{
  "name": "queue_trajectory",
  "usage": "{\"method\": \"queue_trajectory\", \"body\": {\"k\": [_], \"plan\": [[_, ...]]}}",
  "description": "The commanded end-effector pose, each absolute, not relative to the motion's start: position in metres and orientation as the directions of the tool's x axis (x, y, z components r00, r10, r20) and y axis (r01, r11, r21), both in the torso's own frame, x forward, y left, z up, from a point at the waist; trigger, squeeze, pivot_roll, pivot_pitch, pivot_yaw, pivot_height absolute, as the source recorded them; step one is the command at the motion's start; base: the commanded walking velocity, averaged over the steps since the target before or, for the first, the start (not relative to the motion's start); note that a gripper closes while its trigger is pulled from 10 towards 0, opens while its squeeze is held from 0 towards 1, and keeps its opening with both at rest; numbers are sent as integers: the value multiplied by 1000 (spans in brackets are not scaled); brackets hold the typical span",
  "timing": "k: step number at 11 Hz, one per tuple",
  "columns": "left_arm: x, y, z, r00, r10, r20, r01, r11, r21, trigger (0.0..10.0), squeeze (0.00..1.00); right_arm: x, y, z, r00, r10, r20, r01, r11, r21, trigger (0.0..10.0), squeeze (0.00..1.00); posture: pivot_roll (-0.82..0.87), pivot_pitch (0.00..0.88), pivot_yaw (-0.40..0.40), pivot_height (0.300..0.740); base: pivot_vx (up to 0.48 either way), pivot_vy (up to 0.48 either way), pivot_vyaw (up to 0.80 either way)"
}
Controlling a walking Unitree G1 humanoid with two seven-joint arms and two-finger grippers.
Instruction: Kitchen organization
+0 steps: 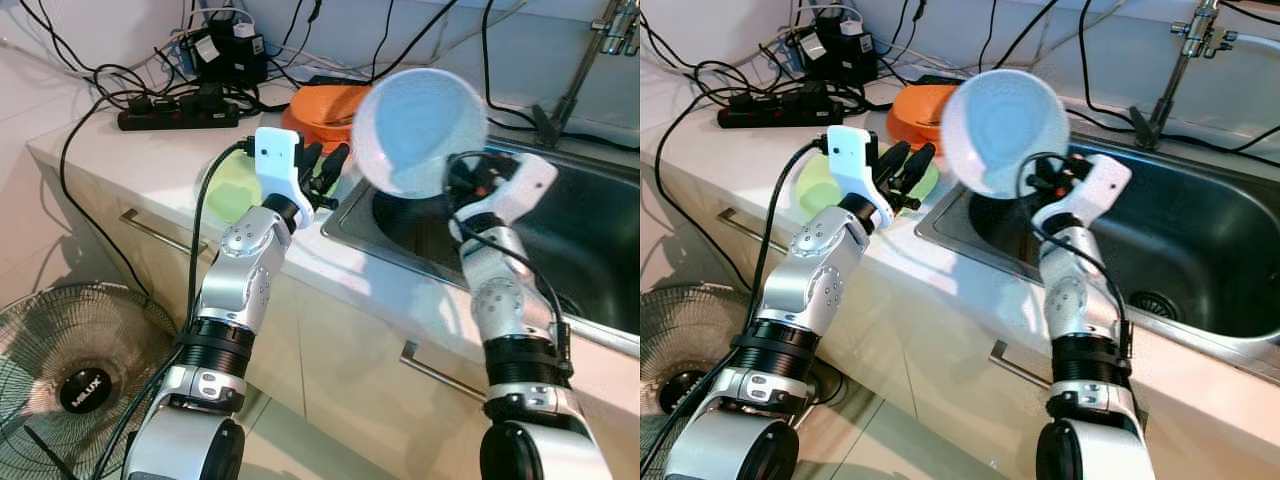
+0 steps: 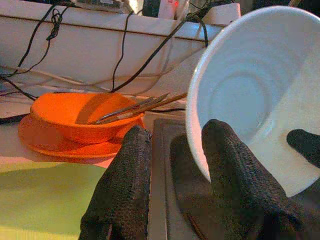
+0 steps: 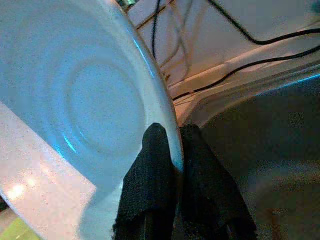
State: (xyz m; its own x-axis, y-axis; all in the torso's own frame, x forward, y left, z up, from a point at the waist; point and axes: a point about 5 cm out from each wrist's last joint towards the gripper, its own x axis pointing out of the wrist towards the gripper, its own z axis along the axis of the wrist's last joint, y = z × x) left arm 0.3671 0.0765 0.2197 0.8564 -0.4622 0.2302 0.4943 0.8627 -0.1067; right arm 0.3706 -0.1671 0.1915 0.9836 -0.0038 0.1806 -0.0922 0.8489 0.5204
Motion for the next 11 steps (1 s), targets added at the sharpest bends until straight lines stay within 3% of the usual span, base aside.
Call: {"method": "queue_trajectory", "body": {"k": [1,3,4,6,7,11], "plan": [[366,76,223,851,-467,238,499,861,-95,10000,0,374,-171,208,972,-29,235,-103,842,529,0,0,122,6,34,740,0,0,0],[366,76,222,851,-470,235,502,860,-97,10000,0,376,-182,208,971,-77,225,-52,853,519,0,0,122,9,35,740,0,0,0],[364,73,219,842,-493,220,521,849,-91,10000,0,379,-189,206,973,-98,210,-8,890,456,10000,0,123,10,35,740,0,0,0],[360,68,213,823,-535,191,557,826,-86,10000,0,383,-199,200,977,-135,166,73,940,332,10000,0,126,12,34,740,0,0,0],[355,64,207,803,-573,161,589,805,-73,10000,0,387,-206,194,979,-172,112,150,972,180,10000,0,130,12,32,740,0,0,0],[346,59,194,768,-635,86,640,766,-59,10000,0,393,-210,178,976,-218,10,218,974,-61,10000,0,136,14,30,740,0,0,0]]}}
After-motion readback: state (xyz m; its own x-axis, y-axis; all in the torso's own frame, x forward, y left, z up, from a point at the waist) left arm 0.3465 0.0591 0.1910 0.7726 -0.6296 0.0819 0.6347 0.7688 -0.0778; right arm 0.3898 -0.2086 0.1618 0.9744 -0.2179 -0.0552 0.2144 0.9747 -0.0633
